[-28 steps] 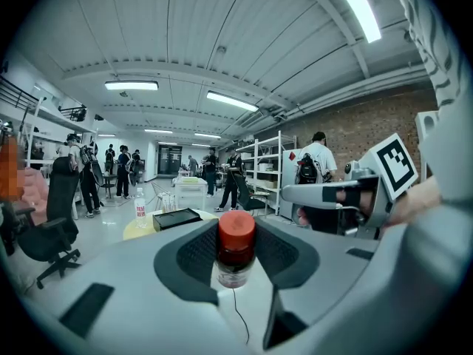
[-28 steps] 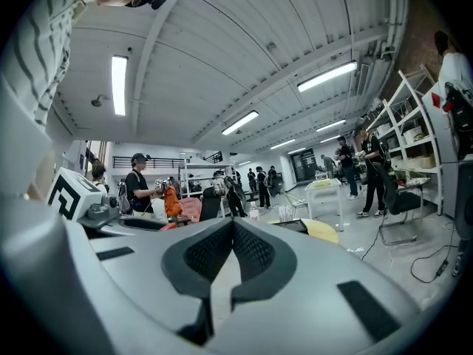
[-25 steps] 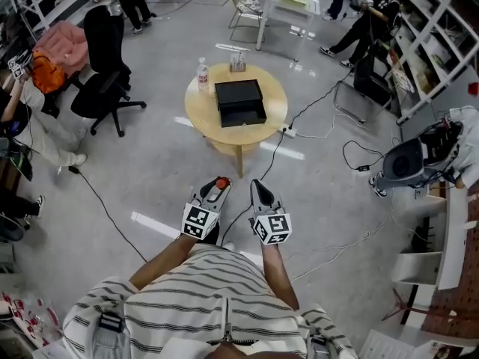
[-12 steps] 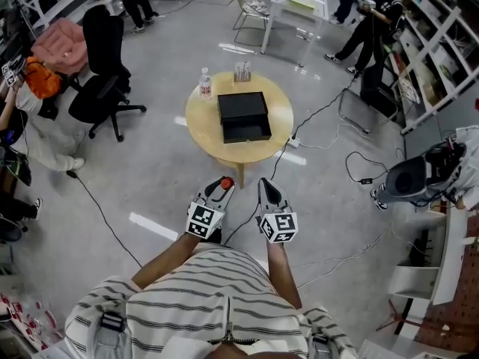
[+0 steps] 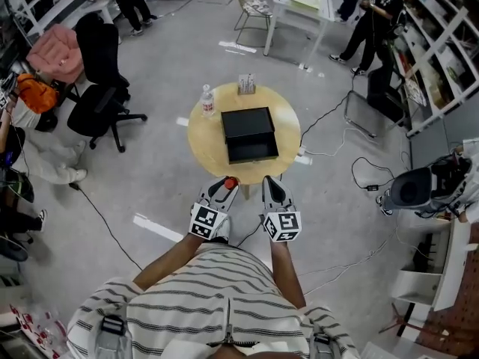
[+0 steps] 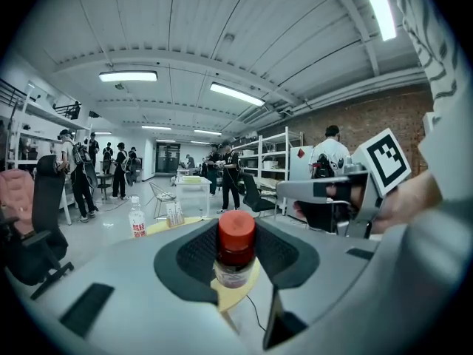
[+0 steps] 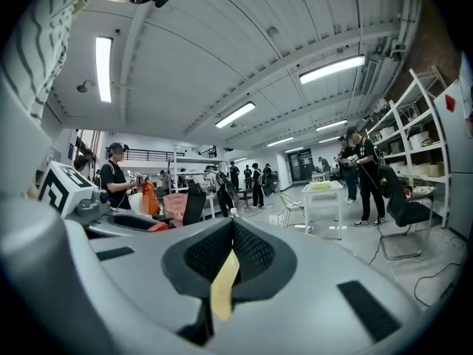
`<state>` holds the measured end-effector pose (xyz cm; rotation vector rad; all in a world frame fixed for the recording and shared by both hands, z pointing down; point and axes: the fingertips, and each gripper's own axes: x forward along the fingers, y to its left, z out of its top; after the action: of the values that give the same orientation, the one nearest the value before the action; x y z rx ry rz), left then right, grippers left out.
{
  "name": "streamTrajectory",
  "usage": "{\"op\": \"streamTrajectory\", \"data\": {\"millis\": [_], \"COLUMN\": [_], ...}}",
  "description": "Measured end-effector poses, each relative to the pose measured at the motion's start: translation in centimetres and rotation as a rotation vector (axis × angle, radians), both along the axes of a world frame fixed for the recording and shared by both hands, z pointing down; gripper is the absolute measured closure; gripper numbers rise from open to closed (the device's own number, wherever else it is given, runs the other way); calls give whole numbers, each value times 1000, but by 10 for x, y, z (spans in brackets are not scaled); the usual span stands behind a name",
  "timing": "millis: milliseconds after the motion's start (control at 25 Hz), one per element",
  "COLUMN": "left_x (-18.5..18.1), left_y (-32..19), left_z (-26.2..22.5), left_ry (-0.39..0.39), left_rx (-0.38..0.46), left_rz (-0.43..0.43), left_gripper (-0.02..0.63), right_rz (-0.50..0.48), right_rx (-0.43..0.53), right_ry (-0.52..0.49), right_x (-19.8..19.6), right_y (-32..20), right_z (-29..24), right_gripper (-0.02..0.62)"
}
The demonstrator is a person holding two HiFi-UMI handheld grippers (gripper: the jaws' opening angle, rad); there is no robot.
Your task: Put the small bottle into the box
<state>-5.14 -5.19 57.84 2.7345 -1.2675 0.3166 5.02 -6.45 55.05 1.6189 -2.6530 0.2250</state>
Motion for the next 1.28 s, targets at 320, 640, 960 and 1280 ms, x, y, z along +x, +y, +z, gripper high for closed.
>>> {"op": "streamTrajectory", "data": {"millis": [320,640,960,1280], "left_x": [-21,-18,-13,8], "left_y": [-61,-87,-99,-112], "left_z": [-2,-1,1,11], "left_ry": [5,22,34,23], "left_rx": [4,-9,-22,-32], "left_rz": [26,79,88,72], "left_gripper": [449,449,449,449], "right_rz": [-15,40,60,37], "right_rx": [-8,-8,-15,-41], "right_ry": [24,36,27,27], "right_x": [-29,-33,-25,-4], "right_y": [-52,-68,-80,-89], "right_z": [-3,-11,-13,3], "right_gripper": [577,577,577,577]}}
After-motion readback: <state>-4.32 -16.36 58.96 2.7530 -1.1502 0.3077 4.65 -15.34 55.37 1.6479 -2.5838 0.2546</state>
